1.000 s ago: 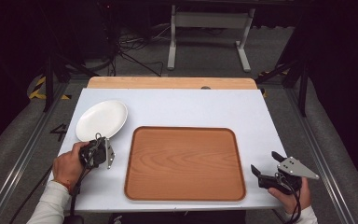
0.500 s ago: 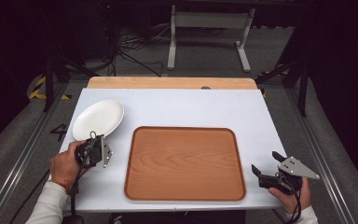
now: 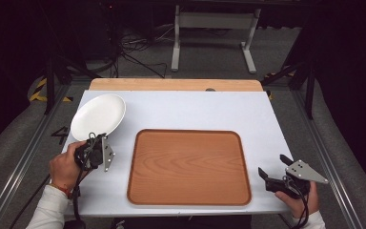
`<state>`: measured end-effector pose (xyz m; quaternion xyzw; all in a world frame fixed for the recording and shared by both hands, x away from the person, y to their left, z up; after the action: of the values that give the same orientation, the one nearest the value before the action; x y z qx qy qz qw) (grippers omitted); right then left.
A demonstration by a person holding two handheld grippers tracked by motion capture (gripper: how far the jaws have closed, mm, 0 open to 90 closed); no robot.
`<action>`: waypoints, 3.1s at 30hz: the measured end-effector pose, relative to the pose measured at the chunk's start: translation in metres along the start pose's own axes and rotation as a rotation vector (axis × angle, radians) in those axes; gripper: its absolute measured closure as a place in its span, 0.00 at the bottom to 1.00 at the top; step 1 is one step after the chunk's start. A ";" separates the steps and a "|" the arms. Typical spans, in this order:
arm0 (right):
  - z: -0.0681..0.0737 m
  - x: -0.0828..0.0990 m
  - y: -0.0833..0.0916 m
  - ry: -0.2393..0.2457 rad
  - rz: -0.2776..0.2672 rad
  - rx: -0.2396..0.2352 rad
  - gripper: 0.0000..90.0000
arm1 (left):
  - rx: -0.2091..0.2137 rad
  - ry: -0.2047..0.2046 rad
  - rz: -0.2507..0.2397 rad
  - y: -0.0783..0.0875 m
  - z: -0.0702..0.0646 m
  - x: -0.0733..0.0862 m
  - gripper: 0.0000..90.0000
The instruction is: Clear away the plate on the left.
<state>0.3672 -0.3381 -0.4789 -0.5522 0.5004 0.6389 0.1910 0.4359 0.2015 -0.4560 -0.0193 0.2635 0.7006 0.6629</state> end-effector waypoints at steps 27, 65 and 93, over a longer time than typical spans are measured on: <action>0.001 -0.001 0.000 -0.006 -0.006 -0.006 0.10 | 0.016 -0.051 -0.155 0.033 -0.011 -0.069 0.96; -0.001 0.001 -0.001 -0.013 -0.006 -0.009 0.10 | 0.185 -0.252 -0.419 0.076 -0.088 -0.163 0.96; -0.001 0.001 0.000 -0.007 -0.006 -0.007 0.10 | 0.292 -0.302 -0.461 0.082 -0.130 -0.175 0.94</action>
<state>0.3677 -0.3388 -0.4797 -0.5521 0.4959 0.6420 0.1926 0.3382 -0.0094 -0.4740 0.1214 0.2486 0.4813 0.8318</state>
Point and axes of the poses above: each handheld gripper's, and its own axes: y roughly backward along the jaws, x roughly out of its underside, z roughly to its left, the point moved 9 cm from there along -y, roughly forward along the jaws, and after that the axes turned 7 degrees about -x, right-handed, at the moved point
